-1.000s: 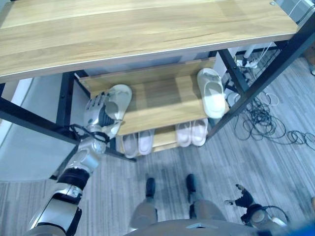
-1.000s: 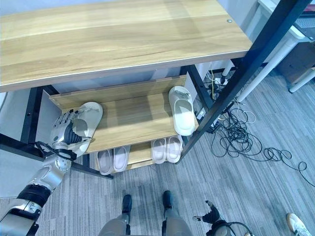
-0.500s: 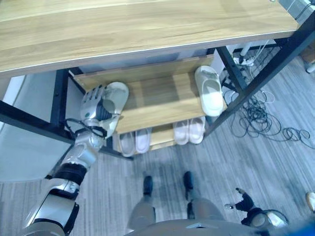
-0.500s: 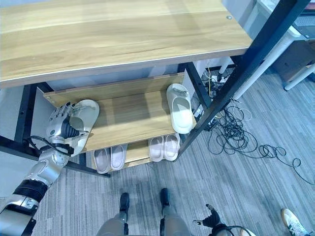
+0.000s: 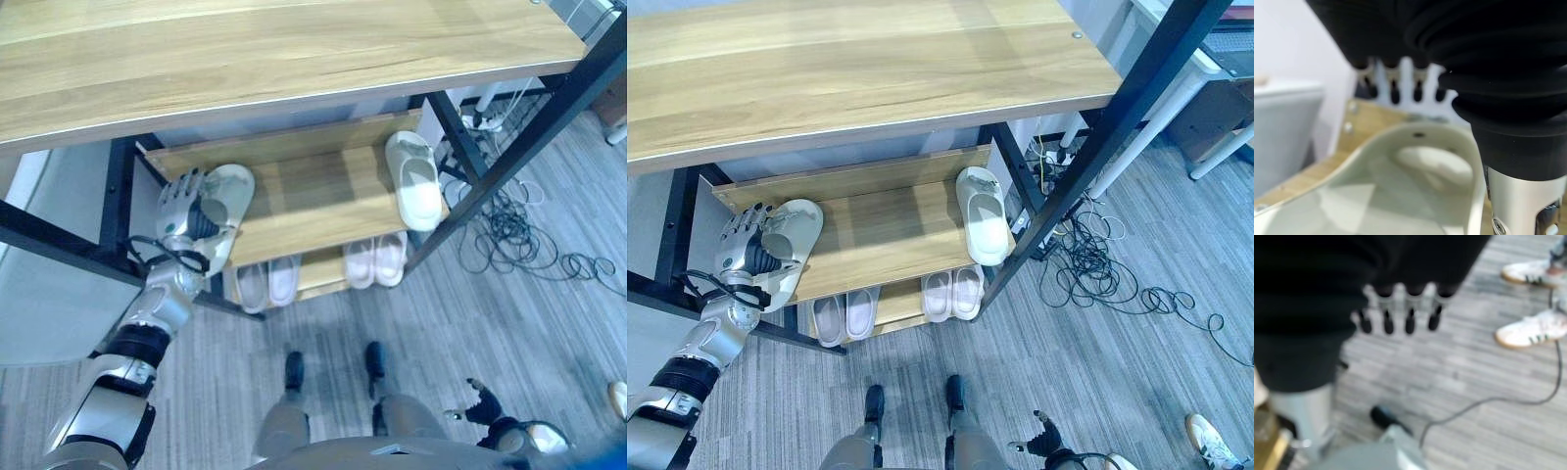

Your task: Arrange the slippers neatly on the shoe rack.

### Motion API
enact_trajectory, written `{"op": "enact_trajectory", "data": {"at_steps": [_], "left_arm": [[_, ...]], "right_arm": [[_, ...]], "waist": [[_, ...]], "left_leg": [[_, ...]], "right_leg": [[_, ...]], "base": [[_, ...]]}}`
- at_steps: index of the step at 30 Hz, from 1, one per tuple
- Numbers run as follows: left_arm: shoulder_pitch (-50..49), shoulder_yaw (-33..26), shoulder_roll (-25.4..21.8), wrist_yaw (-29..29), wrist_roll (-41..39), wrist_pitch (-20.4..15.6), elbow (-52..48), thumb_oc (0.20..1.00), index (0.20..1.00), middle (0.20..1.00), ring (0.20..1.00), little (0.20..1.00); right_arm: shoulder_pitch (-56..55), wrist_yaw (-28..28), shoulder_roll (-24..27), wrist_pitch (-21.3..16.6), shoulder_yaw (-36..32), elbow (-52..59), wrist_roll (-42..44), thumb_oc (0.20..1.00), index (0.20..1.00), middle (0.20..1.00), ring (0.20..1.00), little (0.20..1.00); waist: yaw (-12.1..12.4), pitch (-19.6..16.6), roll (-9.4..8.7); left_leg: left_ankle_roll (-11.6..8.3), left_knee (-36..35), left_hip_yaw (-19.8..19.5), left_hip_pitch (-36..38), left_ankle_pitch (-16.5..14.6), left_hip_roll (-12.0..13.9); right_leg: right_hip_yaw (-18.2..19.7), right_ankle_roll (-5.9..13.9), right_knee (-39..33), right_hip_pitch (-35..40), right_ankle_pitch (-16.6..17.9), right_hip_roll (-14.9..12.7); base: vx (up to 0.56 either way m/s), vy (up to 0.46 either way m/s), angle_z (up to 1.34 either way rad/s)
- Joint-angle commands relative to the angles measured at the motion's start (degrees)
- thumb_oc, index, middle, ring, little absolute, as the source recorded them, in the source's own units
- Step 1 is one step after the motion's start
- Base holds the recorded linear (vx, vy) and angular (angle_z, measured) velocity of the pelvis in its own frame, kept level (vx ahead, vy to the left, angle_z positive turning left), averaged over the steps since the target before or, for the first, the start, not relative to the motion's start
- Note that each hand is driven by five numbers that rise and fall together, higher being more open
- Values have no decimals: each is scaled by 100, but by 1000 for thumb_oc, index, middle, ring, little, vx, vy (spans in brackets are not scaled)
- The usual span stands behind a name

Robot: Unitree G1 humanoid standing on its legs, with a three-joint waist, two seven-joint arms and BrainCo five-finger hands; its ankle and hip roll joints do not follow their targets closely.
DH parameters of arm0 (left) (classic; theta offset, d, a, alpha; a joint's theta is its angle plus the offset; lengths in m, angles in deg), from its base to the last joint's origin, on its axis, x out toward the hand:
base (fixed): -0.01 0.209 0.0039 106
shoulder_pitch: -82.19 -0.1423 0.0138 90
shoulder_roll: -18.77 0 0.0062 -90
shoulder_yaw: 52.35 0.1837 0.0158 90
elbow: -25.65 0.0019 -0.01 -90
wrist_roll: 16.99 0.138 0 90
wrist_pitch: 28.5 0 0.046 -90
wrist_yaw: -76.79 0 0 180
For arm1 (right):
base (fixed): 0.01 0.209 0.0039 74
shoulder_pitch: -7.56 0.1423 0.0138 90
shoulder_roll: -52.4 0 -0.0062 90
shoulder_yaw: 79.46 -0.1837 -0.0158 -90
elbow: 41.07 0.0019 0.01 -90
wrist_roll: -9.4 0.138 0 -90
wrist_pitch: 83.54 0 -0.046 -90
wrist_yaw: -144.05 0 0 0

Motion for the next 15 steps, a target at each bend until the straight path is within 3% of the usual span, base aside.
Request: {"op": "enact_trajectory", "data": {"at_steps": [1,15], "left_arm": [[600,-280,-495,-174,189,-97,-199,1000,1000,1000,1000,1000],[1081,22,-621,-252,256,101,485,1000,1000,1000,1000,1000]], "right_arm": [[86,-38,126,33,83,145,-18,1000,1000,1000,1000,1000],[118,-51,119,29,197,91,-39,1000,1000,1000,1000,1000]], "waist": [[14,237,154],[-21,260,130]], "left_leg": [[248,73,-210,-135,-275,-188],[238,73,-210,-259,-250,-171]], "right_leg": [[-23,422,347,346,-869,-224],[-71,444,309,260,-814,-226]], "base": [[0,0,0],[0,0,0]]}}
